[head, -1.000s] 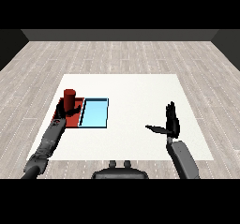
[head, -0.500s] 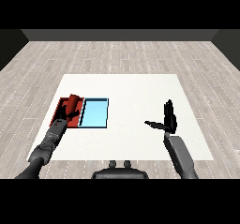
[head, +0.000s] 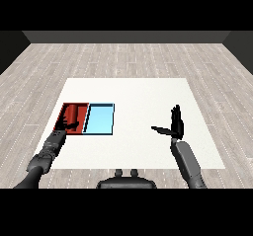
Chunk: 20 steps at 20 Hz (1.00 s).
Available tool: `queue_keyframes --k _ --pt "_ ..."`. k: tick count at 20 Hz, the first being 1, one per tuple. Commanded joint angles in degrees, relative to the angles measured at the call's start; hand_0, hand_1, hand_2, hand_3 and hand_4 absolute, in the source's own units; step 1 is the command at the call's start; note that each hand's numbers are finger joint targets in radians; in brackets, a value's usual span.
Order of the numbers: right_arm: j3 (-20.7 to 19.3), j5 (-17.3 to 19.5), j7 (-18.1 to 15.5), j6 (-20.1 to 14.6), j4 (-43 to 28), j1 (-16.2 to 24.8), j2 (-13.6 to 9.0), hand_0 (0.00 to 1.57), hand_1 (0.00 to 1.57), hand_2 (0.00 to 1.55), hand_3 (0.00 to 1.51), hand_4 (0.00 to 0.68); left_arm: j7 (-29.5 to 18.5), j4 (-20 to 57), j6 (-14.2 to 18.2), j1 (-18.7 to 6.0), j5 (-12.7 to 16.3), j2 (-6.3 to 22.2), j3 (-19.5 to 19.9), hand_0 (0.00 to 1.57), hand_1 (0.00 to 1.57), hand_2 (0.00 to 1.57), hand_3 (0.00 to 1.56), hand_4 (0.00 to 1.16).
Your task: Pick the red can and put it in the red box
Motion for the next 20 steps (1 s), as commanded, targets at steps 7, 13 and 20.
queue_keyframes --k 7,13,20 --pt "-1.3 -1.0 1.0 1.4 -6.2 4.0 -1.6 0.00 0.00 0.00 0.00 0.000 -0.3 0.3 -1.6 -0.7 -1.7 1.9 -1.0 0.00 0.00 0.00 0.00 0.00" --pt "-0.2 -0.5 -0.2 3.3 -6.1 2.3 -0.8 0.00 0.00 0.00 0.00 0.000 -14.9 -8.4 -4.7 -1.0 5.3 2.8 6.5 1.16 1.16 1.13 0.00 0.00" --pt "0.3 -1.1 -3.1 6.7 -4.6 2.9 0.0 0.00 0.00 0.00 0.00 0.000 -27.9 -21.8 -15.6 3.9 10.1 -3.7 8.6 0.00 0.00 0.00 0.00 0.00"
